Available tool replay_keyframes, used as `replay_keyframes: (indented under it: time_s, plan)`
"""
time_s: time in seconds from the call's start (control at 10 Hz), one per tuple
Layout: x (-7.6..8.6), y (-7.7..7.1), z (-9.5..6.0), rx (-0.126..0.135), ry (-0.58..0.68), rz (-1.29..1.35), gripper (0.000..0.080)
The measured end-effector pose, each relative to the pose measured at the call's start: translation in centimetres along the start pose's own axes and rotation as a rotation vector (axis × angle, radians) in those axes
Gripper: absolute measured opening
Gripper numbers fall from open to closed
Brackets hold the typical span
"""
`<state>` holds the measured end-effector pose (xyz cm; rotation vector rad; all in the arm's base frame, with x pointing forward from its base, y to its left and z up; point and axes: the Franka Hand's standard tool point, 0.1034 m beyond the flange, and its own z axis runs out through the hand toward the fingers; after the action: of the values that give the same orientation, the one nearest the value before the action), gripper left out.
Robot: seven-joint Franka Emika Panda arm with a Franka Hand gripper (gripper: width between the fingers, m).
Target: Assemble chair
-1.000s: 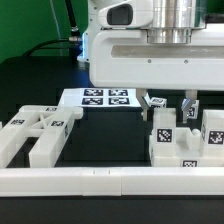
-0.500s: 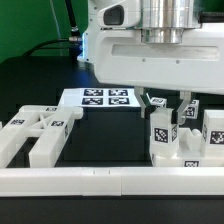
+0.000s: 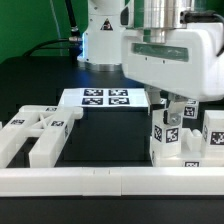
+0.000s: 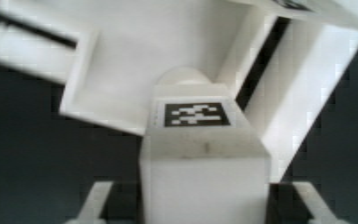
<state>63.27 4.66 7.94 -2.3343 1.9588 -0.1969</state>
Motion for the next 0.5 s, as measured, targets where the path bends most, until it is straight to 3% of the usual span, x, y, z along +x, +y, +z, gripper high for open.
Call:
replay_keyframes:
  time_s: [0.2,0.5]
  plan:
    - [0.06,-0.06,-0.02,0.002,0.0,0.106,0.0289]
    - [0.1,-0.05,0.0,0.003,-0.002,0.053,0.029]
